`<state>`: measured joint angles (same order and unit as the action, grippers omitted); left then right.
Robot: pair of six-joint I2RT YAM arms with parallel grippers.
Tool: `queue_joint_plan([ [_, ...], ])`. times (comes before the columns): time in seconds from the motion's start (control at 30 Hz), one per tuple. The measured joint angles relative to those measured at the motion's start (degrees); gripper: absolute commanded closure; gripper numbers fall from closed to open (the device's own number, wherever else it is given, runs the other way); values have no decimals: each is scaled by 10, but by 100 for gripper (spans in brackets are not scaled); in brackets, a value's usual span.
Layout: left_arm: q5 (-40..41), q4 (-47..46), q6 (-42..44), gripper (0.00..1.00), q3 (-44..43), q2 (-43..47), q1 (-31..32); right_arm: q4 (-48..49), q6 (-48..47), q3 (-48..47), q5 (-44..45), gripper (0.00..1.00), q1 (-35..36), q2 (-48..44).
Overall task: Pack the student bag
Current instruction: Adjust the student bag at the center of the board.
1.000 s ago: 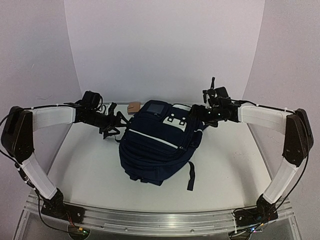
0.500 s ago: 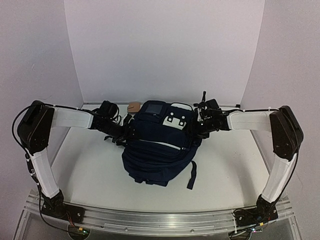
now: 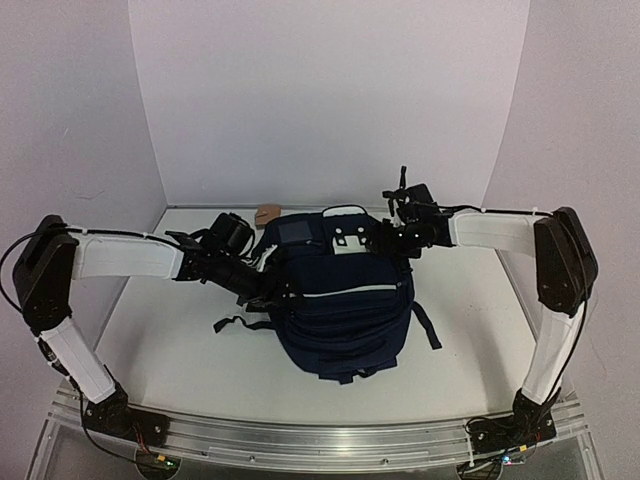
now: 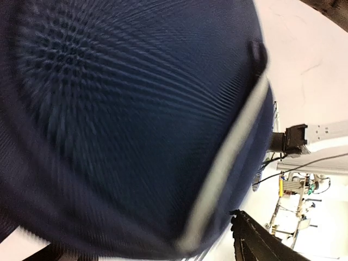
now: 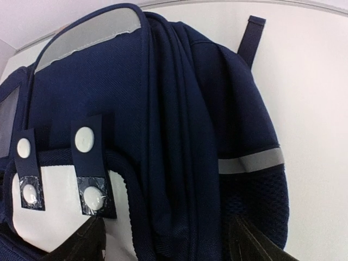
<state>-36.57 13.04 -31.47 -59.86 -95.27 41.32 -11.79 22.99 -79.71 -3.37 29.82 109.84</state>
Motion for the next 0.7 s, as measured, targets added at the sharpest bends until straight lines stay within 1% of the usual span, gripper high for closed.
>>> queue_joint_plan([
  [0.07, 9, 20, -1, 14, 4, 36, -6, -12, -8, -5, 18, 7, 0, -3],
  [0.17, 20, 42, 2, 13, 7, 81, -35, -48, -10, -2, 35, 5, 0, -24],
  [0.23, 23, 52, 7, 13, 14, 102, -66, -67, -4, 13, 37, 4, 0, -57],
  [0.33, 27, 68, 21, 13, 27, 114, -112, -86, 20, 53, 22, 6, 0, -132],
  [0.4, 29, 77, 33, 17, 31, 114, -123, -90, 43, 80, 2, 9, 0, -180],
  [0.43, 29, 80, 39, 21, 32, 114, -124, -92, 56, 96, -11, 12, 0, -205],
  [0.53, 24, 77, 55, 27, 33, 111, -124, -91, 93, 138, -47, 19, 3, -248],
  [0.63, 15, 58, 63, 32, 39, 104, -123, -96, 126, 184, -76, 24, 11, -264],
  [0.7, 11, 46, 65, 35, 44, 97, -123, -101, 147, 212, -90, 30, 19, -267],
])
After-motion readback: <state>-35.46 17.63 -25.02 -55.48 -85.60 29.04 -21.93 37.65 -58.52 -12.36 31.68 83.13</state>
